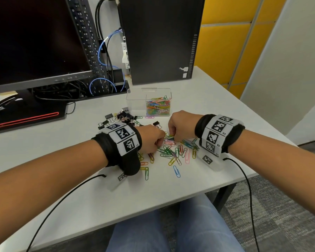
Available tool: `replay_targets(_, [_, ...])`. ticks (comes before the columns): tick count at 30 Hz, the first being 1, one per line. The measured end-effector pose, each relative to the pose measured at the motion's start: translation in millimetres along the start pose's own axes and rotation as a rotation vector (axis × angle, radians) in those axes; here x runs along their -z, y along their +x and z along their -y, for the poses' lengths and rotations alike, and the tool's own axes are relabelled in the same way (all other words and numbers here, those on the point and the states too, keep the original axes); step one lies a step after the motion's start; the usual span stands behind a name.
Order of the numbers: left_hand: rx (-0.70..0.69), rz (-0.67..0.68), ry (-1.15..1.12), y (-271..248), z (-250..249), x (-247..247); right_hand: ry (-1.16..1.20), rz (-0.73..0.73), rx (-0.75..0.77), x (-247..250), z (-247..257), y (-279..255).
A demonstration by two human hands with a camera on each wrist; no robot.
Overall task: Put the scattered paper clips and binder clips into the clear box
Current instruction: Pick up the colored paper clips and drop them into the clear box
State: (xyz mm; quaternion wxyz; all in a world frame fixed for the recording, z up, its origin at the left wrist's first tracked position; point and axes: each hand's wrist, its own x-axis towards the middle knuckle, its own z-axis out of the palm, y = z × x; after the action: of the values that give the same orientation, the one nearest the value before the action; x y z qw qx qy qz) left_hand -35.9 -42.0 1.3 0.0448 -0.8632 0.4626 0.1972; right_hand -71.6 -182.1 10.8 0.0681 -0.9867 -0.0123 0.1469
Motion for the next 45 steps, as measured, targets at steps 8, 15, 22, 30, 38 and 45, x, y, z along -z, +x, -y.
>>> replay_targets(8, [-0.006,-0.071,-0.058,1,8,7,0.035,-0.011,-0.017,3,-5,-3])
replay_targets(15, [0.046,-0.454,-0.268,10,24,50,0.16,0.003,-0.053,5,-12,-2])
replay_targets(22, [0.167,-0.886,-0.434,41,39,72,0.258,-0.012,-0.076,10,-20,1])
replay_targets(30, [0.237,-0.863,-0.496,68,52,57,0.352,-0.32,-0.092,59,-20,5])
replay_targets(38, [0.206,-0.7,-0.35,53,51,57,0.306,-0.465,-0.122,73,-14,40])
replay_targets(45, [0.208,-0.576,-0.194,32,58,52,0.287,-0.489,-0.065,58,-11,64])
